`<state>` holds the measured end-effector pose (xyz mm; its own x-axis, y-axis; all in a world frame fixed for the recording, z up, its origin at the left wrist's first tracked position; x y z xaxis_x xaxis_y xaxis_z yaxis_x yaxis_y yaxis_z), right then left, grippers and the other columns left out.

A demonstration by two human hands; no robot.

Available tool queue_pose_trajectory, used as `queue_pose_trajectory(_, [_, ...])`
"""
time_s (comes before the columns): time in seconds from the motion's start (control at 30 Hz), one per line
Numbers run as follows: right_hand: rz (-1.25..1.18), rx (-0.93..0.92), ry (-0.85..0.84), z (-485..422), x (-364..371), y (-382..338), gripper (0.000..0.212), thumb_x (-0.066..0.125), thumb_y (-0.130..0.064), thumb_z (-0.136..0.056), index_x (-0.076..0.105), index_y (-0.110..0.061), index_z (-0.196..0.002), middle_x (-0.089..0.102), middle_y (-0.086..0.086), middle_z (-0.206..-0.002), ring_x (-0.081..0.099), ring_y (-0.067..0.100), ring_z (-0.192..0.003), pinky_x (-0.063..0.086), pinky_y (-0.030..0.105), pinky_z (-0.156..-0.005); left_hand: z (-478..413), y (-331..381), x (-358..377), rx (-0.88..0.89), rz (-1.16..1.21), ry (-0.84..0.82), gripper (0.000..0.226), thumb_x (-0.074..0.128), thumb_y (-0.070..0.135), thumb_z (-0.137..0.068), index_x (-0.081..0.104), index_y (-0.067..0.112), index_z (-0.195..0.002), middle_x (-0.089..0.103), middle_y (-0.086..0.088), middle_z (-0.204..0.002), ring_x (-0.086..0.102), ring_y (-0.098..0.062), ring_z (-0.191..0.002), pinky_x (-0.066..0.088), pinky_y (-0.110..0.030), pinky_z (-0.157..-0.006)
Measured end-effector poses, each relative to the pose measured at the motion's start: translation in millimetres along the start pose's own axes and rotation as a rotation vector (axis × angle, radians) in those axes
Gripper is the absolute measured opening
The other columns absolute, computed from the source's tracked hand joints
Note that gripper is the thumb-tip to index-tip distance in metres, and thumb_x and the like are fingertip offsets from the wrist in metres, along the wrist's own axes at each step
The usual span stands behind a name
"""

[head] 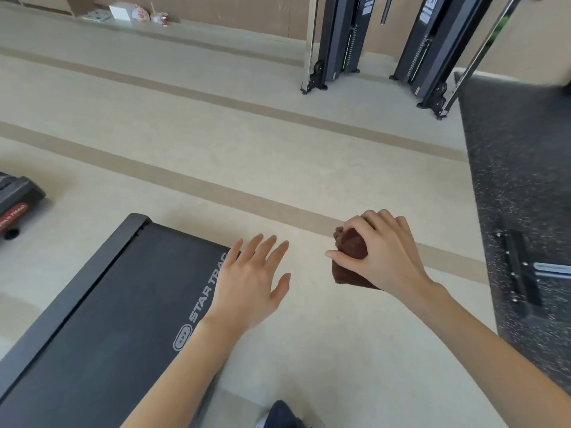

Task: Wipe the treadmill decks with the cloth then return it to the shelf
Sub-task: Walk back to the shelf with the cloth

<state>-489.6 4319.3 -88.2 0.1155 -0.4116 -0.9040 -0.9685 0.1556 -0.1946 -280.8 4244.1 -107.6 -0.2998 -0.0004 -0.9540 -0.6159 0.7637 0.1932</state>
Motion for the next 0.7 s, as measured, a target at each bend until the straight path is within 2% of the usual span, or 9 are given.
queue_pose_trajectory(0.13, [-0.017,0.025,0.075,26.7,-33.7,-21.4,0.044,0.058,-0.061,-0.072,0.064,-0.018,-0.081,0.06,-0.002,-0.082,0.053,0.025,-0.078,0.038,0.037,-0.073,24.9,3.5,-39.7,0.064,-0.02,-0.011,0.05,0.037,0.039,-0.087,0.059,0.014,-0.124,0.059,-0.007,-0.127,0.053,-0.027,-0.121,0.04,-0.048,-0.102])
queue_pose_trajectory(0.23, [-0.047,0.057,0.118,50.4,-37.3,-30.0,0.041,0.059,-0.057,-0.072,0.064,-0.018,-0.08,0.059,-0.004,-0.082,0.054,0.024,-0.077,0.038,0.036,-0.072,42.6,0.4,-46.5,0.074,-0.036,-0.014,0.05,0.037,0.039,-0.088,0.059,0.014,-0.125,0.06,-0.006,-0.127,0.053,-0.027,-0.12,0.04,-0.047,-0.102])
queue_pose_trajectory(0.3, [-0.051,0.066,0.099,61.0,-36.3,-32.3,0.04,0.059,-0.056,-0.072,0.064,-0.017,-0.079,0.061,-0.003,-0.081,0.055,0.025,-0.076,0.041,0.039,-0.071,46.9,0.0,-45.3,0.096,-0.046,-0.01,0.049,0.038,0.038,-0.087,0.06,0.014,-0.124,0.061,-0.007,-0.126,0.055,-0.027,-0.119,0.04,-0.046,-0.102])
queue_pose_trajectory(0.4, [-0.044,0.055,0.049,65.8,-32.3,-27.7,0.039,0.058,-0.056,-0.072,0.065,-0.019,-0.078,0.062,-0.004,-0.08,0.056,0.024,-0.075,0.04,0.036,-0.071,40.8,-0.4,-41.2,0.121,-0.038,0.023,0.046,0.041,0.036,-0.087,0.06,0.015,-0.123,0.061,-0.006,-0.125,0.056,-0.025,-0.118,0.039,-0.044,-0.102])
queue_pose_trajectory(0.57, [-0.07,0.049,0.013,43.5,-30.1,5.6,0.037,0.059,-0.057,-0.073,0.063,-0.021,-0.079,0.062,-0.007,-0.082,0.055,0.021,-0.076,0.039,0.033,-0.072,-1.3,1.0,-28.2,0.129,-0.044,0.044,0.044,0.045,0.036,-0.086,0.062,0.014,-0.12,0.063,-0.005,-0.121,0.058,-0.026,-0.115,0.043,-0.044,-0.099])
queue_pose_trajectory(0.7, [-0.101,0.061,0.01,8.6,-31.9,46.0,0.038,0.06,-0.056,-0.072,0.063,-0.019,-0.08,0.062,-0.007,-0.082,0.055,0.022,-0.076,0.042,0.036,-0.071,-48.5,6.6,-13.4,0.057,-0.046,0.031,0.043,0.044,0.038,-0.086,0.065,0.014,-0.115,0.067,-0.004,-0.114,0.062,-0.024,-0.109,0.045,-0.044,-0.097])
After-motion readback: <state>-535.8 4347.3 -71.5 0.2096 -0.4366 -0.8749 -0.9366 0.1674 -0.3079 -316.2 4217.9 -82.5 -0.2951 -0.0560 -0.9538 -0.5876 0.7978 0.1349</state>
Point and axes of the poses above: each hand's wrist, its own z-axis away from the middle knuckle, its own x-axis out of the palm, y = z × x, the point moved 2 cm from there along -z, towards the middle knuckle
